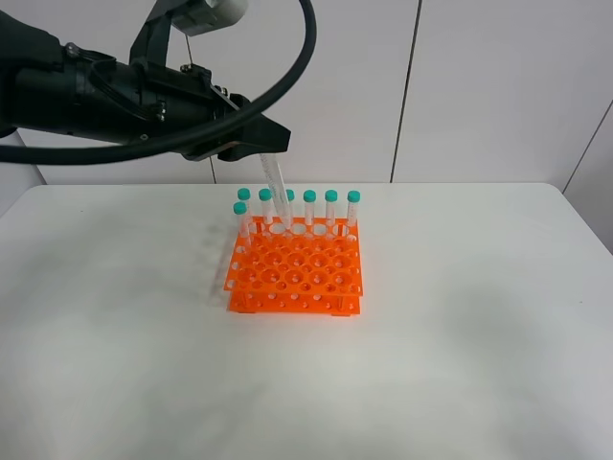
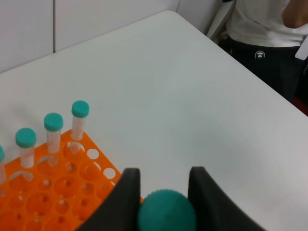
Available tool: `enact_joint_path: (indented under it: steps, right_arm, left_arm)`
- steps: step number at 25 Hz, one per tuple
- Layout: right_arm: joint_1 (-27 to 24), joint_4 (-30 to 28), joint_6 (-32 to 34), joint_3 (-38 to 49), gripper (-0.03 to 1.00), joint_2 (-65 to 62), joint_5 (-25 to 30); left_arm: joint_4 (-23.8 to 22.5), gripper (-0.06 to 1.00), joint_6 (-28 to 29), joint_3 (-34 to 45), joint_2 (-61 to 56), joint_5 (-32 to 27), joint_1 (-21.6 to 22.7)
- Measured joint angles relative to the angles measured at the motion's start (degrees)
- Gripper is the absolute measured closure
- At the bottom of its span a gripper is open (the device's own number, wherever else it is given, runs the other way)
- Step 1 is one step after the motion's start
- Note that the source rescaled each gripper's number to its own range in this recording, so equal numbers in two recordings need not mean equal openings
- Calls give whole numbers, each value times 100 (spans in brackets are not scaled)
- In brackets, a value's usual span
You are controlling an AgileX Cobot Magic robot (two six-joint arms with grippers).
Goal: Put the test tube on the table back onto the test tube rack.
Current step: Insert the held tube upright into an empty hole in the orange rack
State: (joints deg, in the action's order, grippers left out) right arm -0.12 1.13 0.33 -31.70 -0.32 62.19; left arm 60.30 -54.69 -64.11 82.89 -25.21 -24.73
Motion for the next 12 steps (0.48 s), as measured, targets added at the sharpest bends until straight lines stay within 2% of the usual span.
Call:
enact_joint_path:
  steps: [12]
  right_arm:
    - [0, -181, 0, 298, 51, 0, -201]
  left_arm:
    - [-26, 94, 0, 0, 0, -7, 0]
